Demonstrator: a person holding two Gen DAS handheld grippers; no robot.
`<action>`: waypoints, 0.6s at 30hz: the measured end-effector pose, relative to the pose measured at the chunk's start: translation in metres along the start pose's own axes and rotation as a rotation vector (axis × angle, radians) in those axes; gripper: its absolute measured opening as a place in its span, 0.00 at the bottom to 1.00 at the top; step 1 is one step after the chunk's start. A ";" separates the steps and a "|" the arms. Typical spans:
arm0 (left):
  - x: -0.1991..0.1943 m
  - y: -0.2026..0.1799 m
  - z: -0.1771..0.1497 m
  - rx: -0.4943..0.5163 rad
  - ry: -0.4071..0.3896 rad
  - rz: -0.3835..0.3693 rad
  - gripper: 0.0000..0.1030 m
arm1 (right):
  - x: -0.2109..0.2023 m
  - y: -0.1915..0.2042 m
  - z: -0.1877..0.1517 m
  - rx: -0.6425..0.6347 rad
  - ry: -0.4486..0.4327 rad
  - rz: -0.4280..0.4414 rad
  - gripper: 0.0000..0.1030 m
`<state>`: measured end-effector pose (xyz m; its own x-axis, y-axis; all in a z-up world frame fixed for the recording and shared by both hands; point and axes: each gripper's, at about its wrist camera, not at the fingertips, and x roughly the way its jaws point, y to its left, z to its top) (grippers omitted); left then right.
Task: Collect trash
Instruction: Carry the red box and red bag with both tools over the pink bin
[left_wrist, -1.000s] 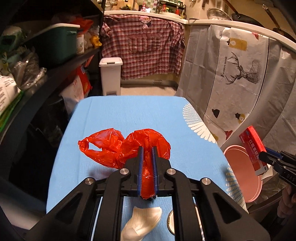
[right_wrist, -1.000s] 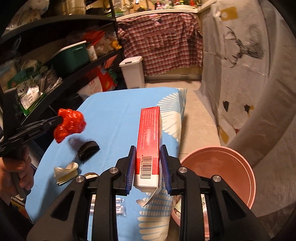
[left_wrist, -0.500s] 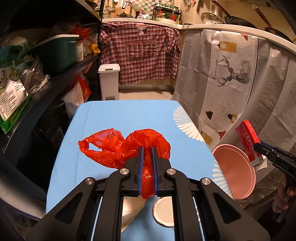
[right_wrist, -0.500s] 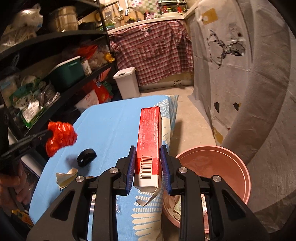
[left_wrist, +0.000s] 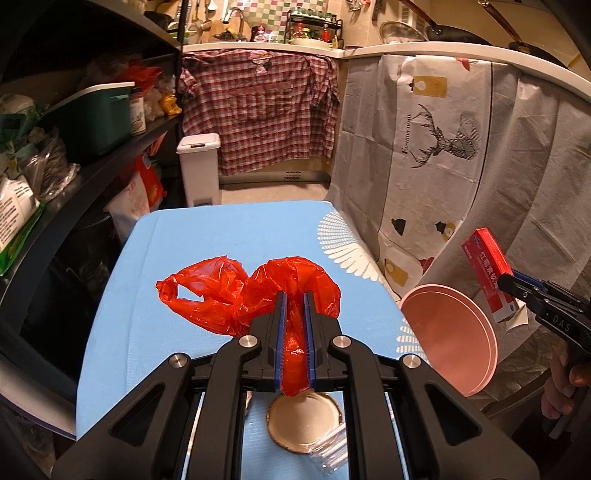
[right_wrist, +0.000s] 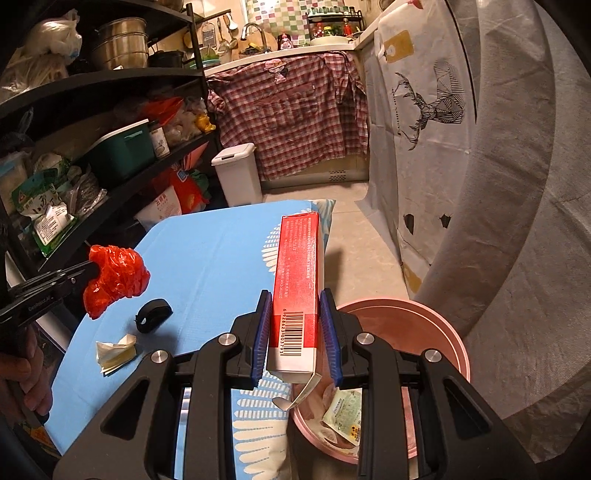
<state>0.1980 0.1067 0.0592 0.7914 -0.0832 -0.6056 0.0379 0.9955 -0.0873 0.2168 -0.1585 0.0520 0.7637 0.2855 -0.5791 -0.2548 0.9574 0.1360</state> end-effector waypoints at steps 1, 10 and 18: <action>0.001 -0.002 0.000 0.003 0.000 -0.003 0.09 | -0.001 -0.002 0.000 0.001 -0.002 -0.003 0.27; 0.003 -0.016 0.001 0.024 -0.006 -0.026 0.09 | -0.010 -0.023 0.004 0.042 -0.018 -0.023 0.27; 0.006 -0.026 0.002 0.038 -0.004 -0.042 0.09 | -0.012 -0.035 0.005 0.062 -0.012 -0.037 0.27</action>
<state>0.2029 0.0803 0.0595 0.7912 -0.1245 -0.5987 0.0939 0.9922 -0.0822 0.2194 -0.1955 0.0580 0.7793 0.2496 -0.5747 -0.1889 0.9682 0.1643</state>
